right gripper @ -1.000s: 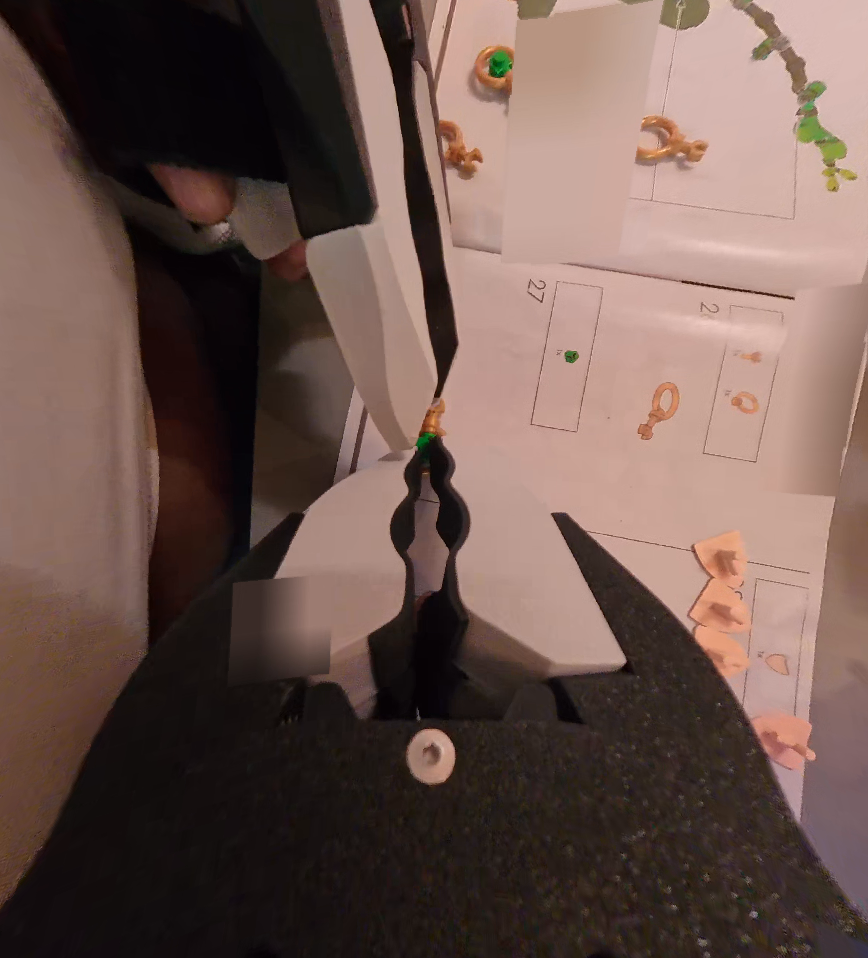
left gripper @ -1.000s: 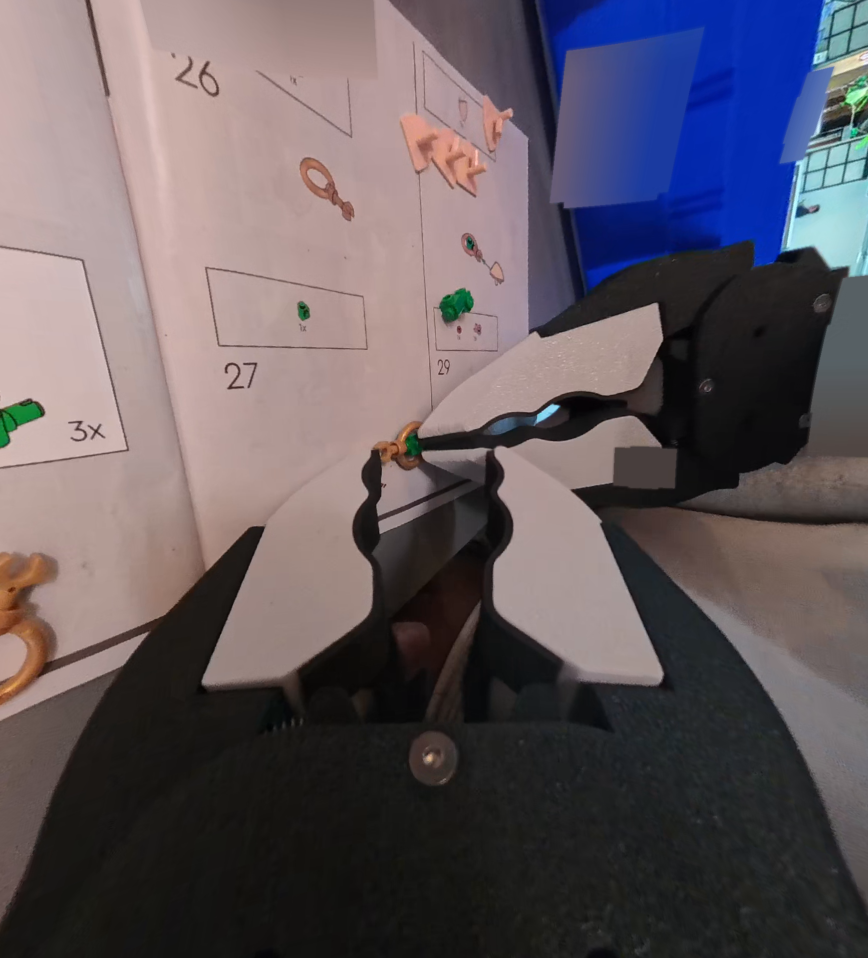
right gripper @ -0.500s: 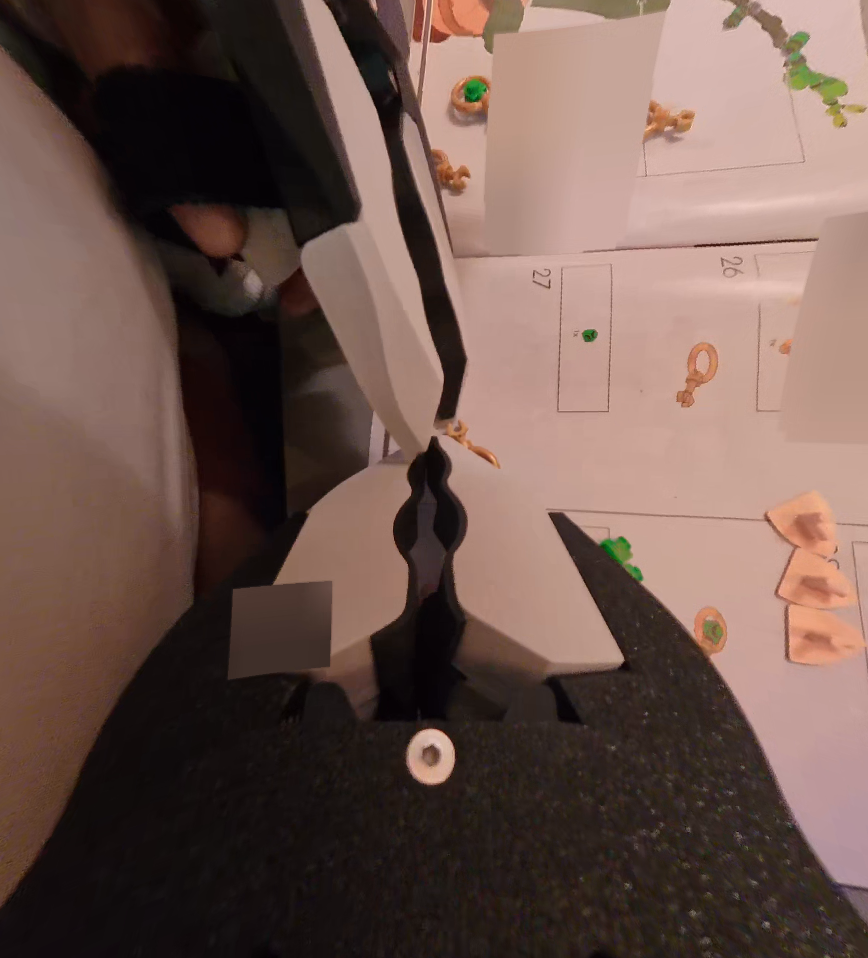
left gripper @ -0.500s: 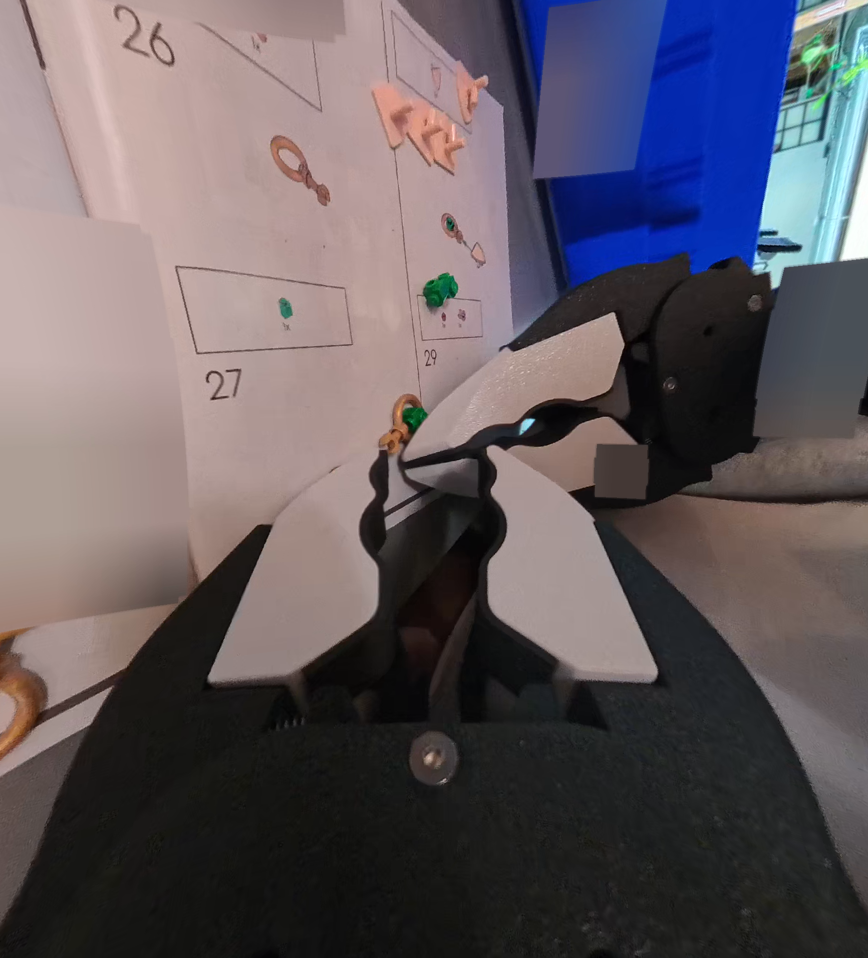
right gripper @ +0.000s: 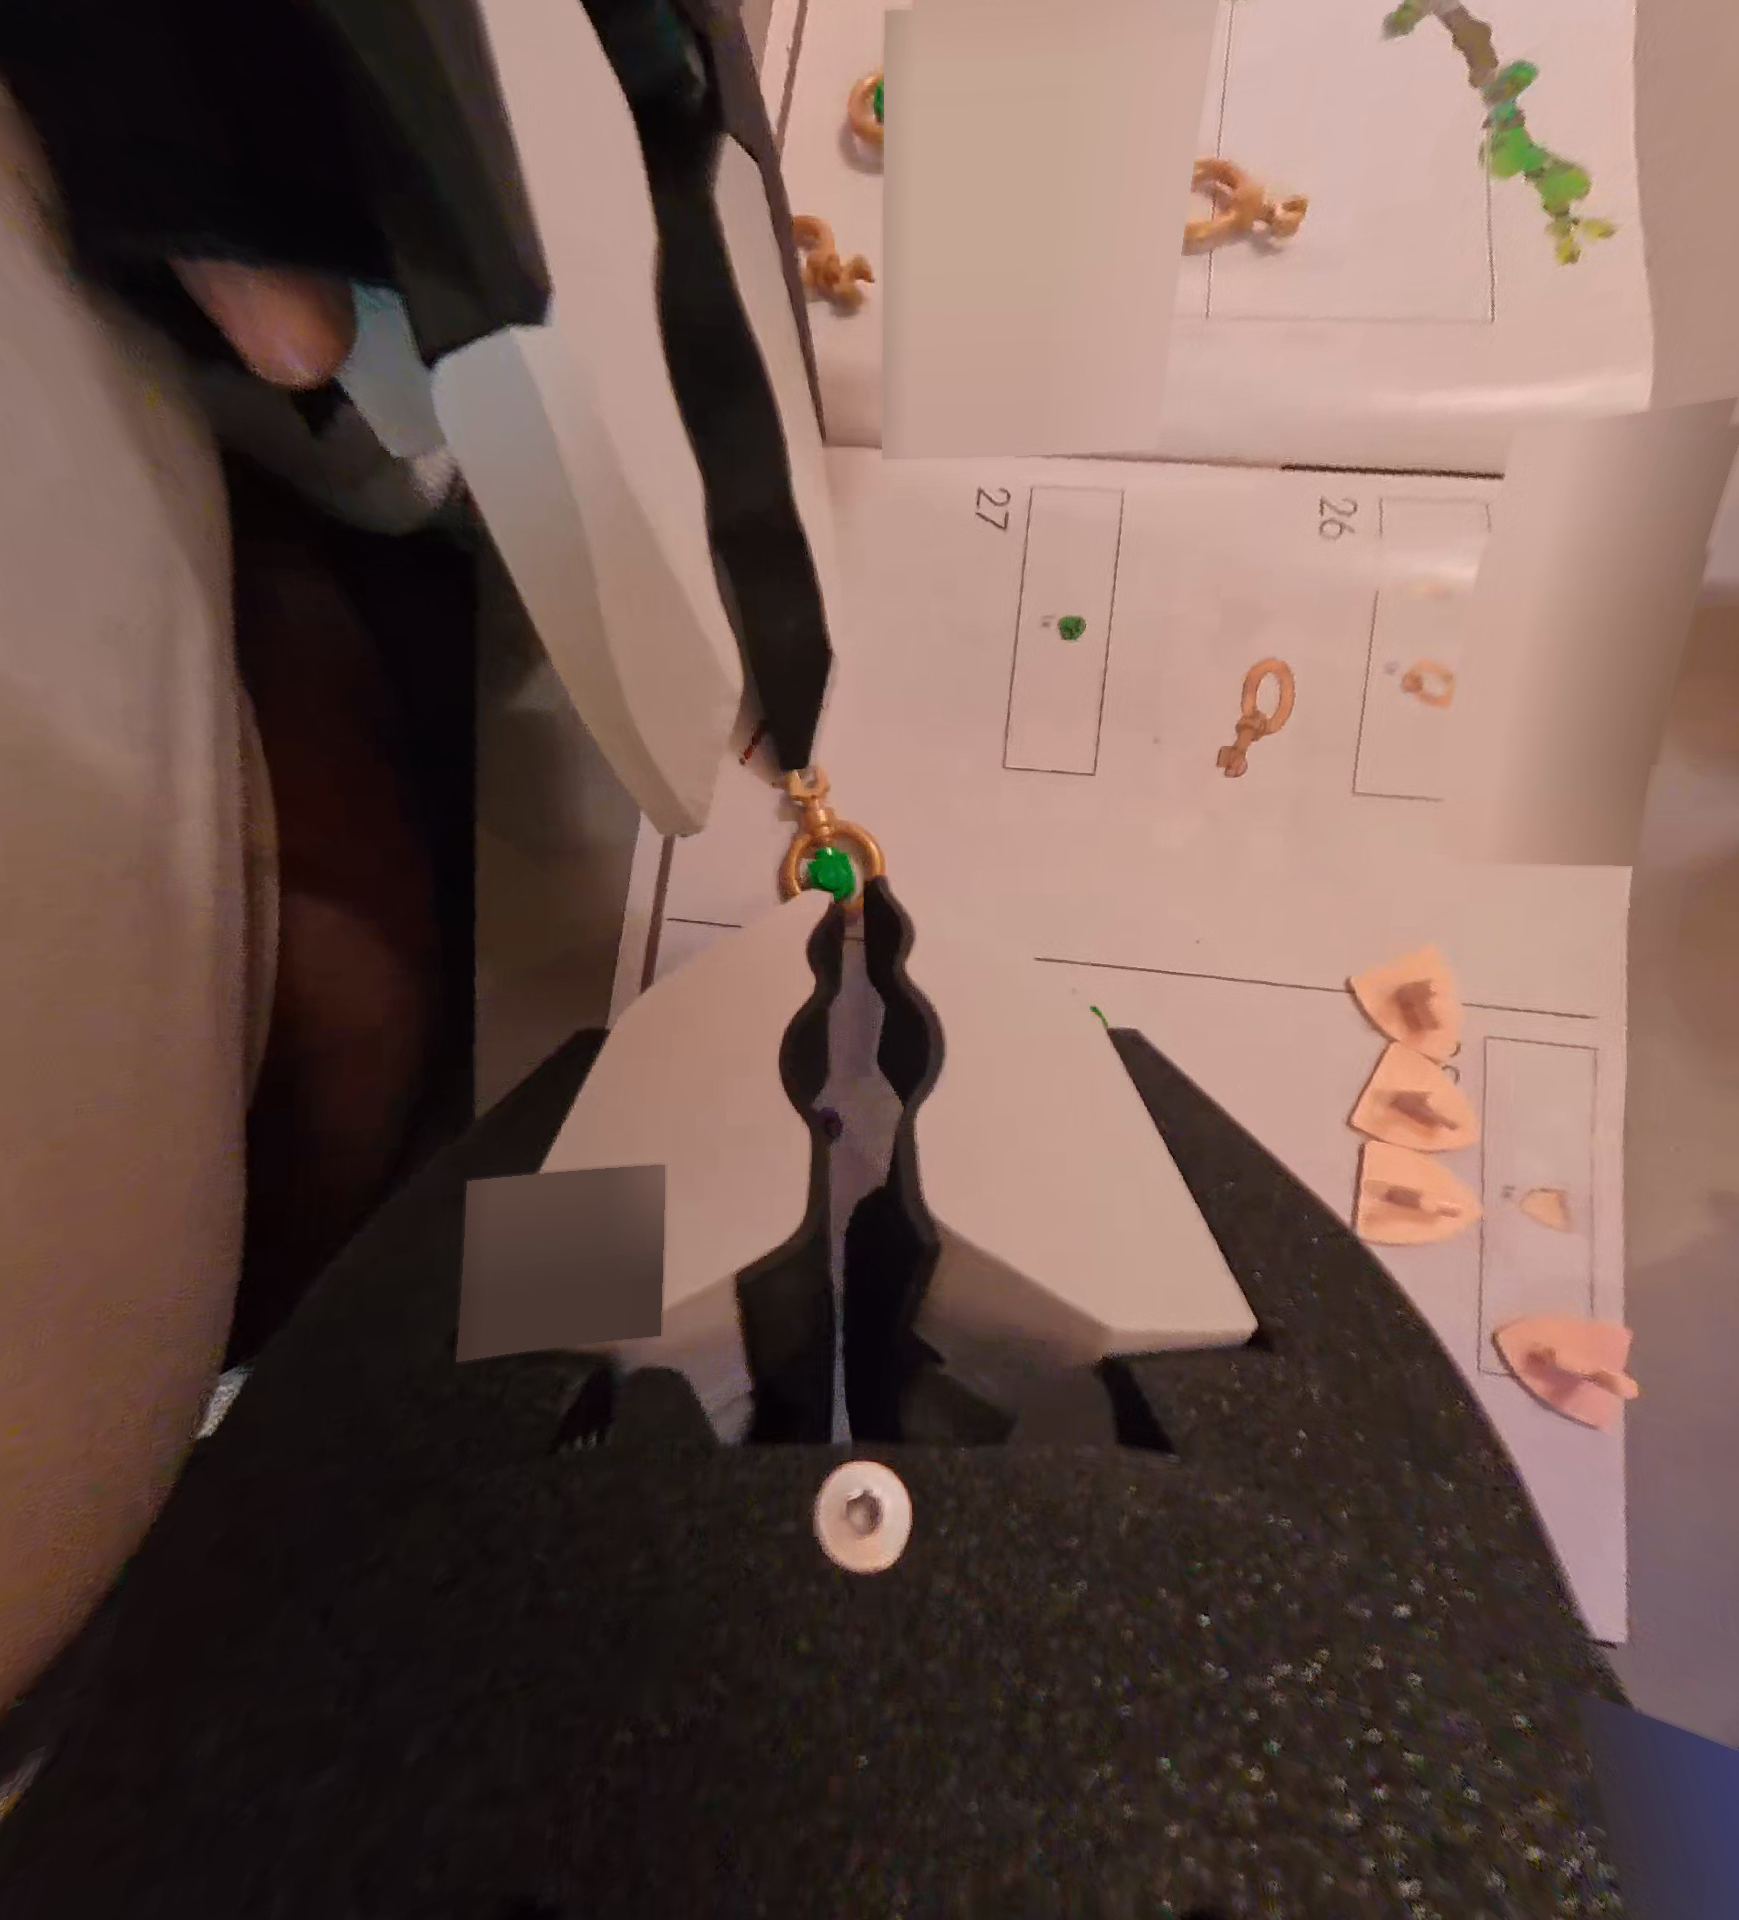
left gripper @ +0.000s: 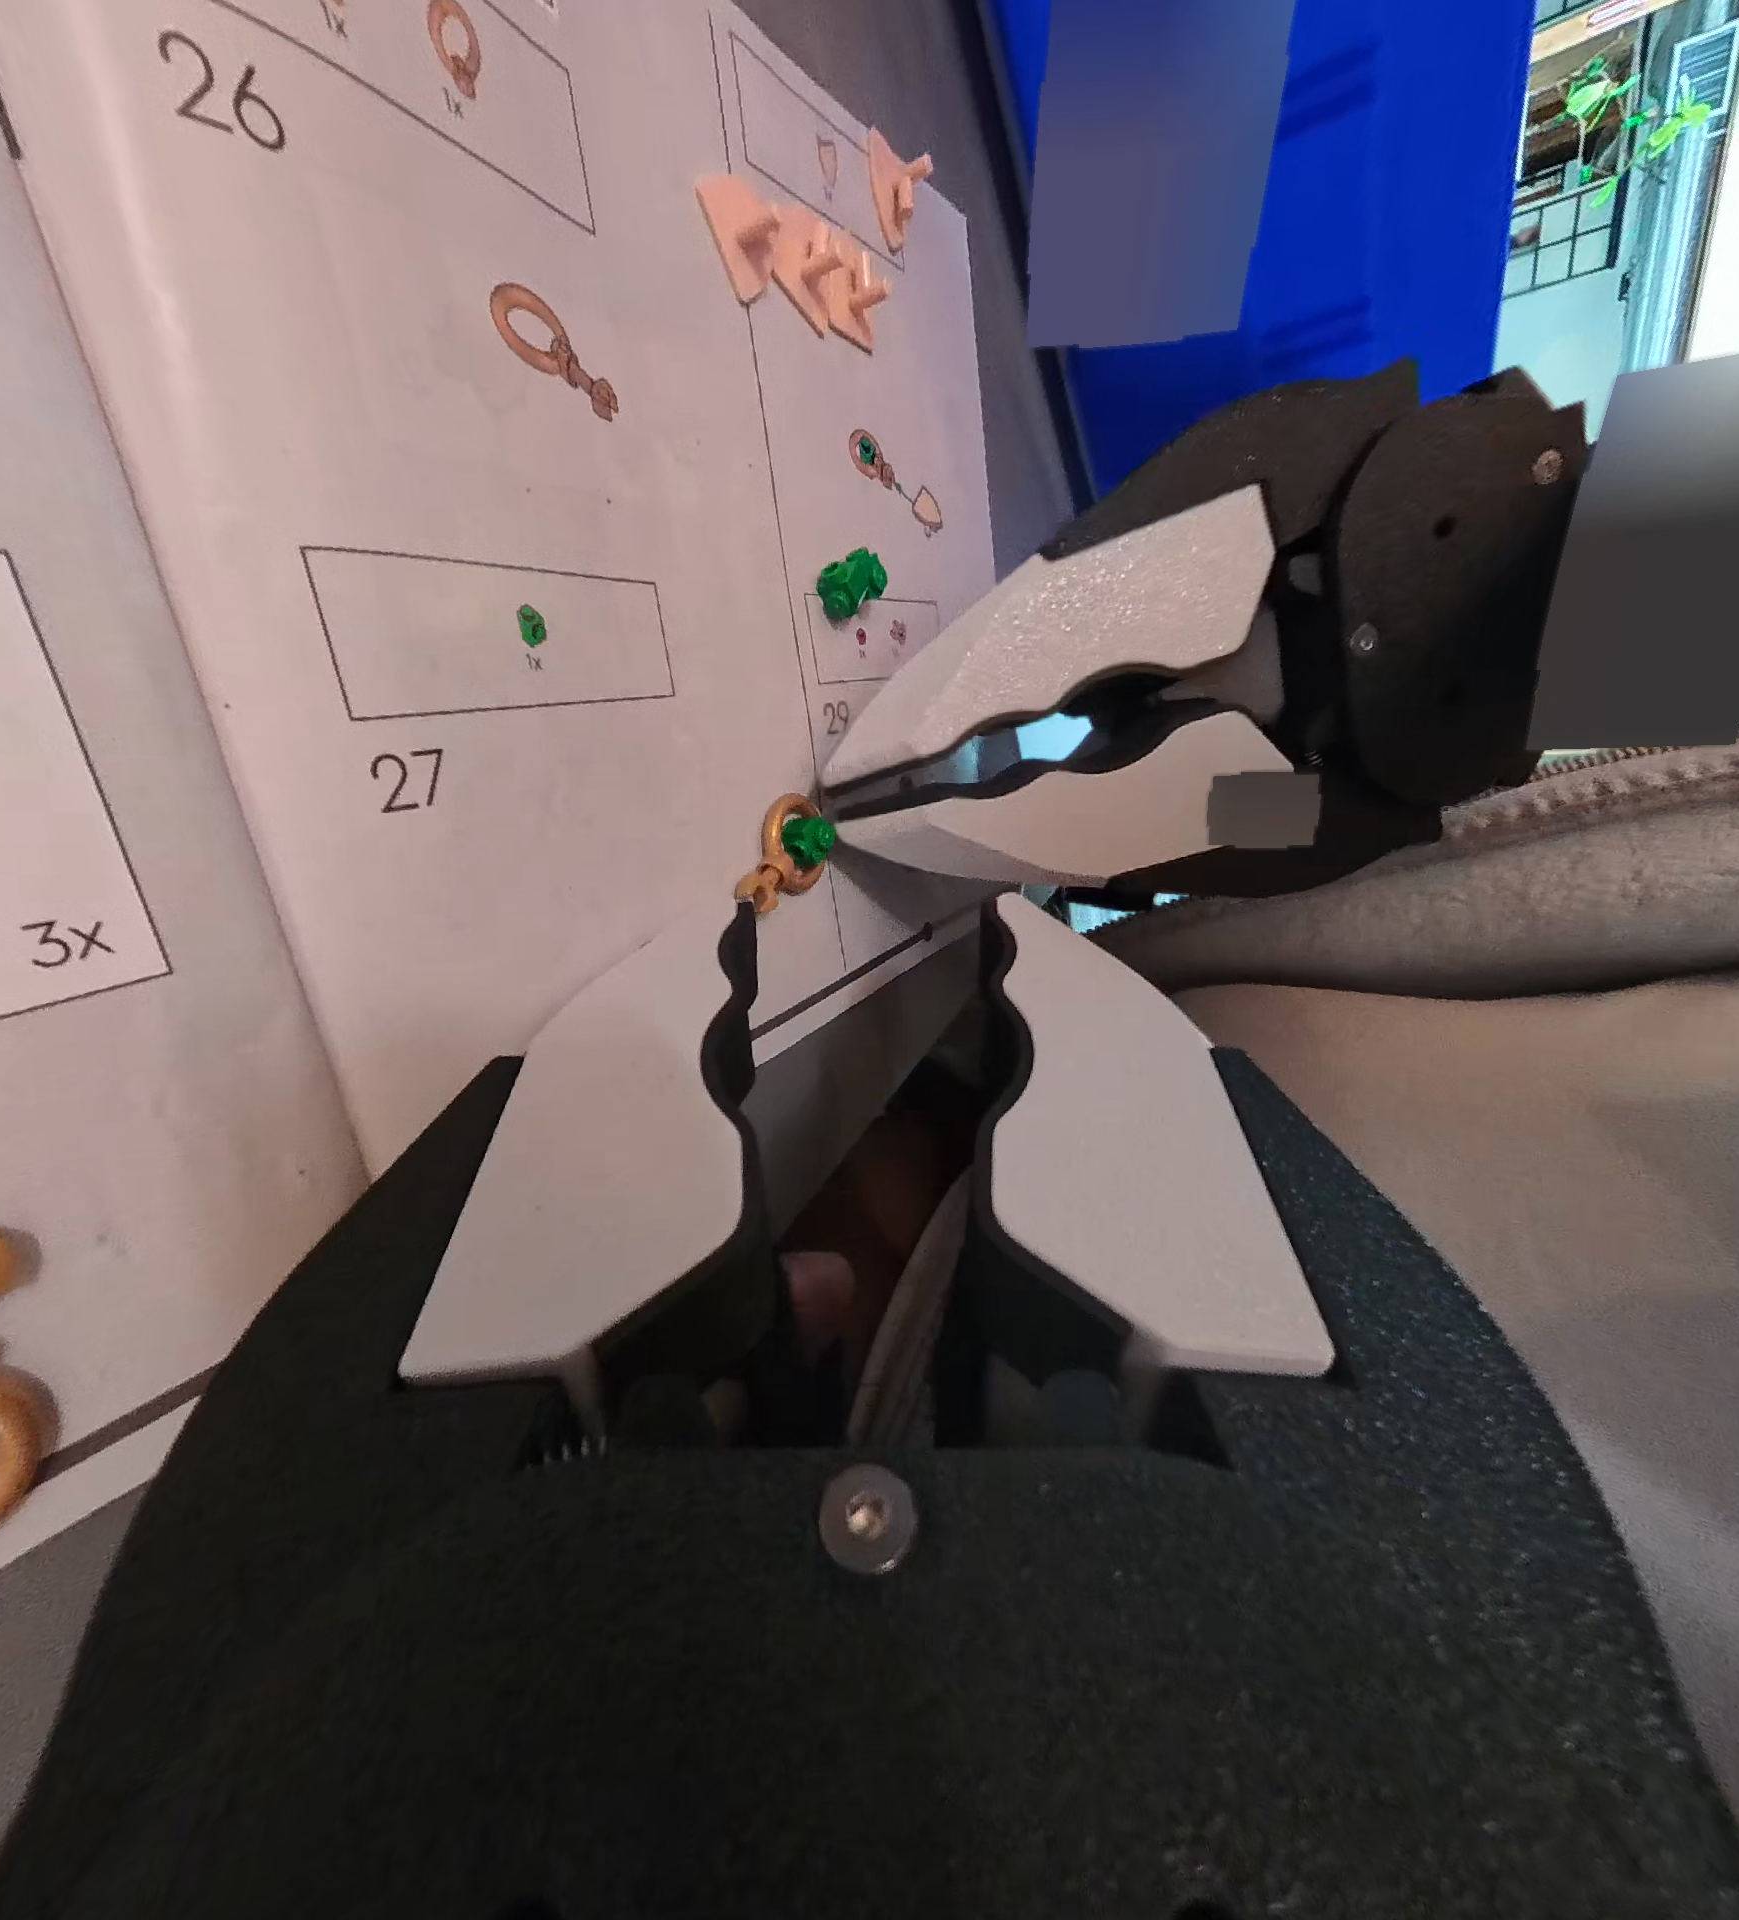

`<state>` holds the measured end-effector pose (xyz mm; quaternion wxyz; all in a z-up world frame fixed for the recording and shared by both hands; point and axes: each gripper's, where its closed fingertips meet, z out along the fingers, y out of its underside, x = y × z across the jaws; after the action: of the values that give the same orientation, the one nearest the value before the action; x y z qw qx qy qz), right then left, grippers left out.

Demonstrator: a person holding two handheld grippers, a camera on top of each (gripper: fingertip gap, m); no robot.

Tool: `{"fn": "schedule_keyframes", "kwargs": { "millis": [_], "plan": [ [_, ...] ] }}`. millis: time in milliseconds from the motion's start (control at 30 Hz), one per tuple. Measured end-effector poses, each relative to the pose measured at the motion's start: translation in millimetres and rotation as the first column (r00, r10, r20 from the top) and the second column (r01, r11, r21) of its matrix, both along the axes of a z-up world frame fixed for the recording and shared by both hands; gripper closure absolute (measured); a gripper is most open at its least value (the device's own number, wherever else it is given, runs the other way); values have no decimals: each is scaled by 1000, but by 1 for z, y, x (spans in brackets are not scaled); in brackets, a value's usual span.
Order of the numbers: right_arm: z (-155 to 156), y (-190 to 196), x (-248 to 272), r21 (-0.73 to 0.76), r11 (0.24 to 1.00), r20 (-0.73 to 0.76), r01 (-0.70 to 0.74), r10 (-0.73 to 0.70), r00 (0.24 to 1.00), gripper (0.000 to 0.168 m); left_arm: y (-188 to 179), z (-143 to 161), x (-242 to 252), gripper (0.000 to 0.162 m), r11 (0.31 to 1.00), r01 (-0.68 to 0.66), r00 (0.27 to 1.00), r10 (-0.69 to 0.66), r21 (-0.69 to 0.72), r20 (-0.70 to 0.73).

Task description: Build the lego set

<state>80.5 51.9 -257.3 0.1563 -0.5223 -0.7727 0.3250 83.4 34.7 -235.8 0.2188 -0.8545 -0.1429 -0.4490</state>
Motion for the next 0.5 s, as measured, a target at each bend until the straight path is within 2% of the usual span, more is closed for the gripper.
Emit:
{"fn": "schedule_keyframes", "kwargs": {
  "millis": [500],
  "plan": [
    [-1,-3,-3,47,997,50,-69,67,997,164,0,0,2,123,1000,24,1000,-24,3,17]
  ]
}}
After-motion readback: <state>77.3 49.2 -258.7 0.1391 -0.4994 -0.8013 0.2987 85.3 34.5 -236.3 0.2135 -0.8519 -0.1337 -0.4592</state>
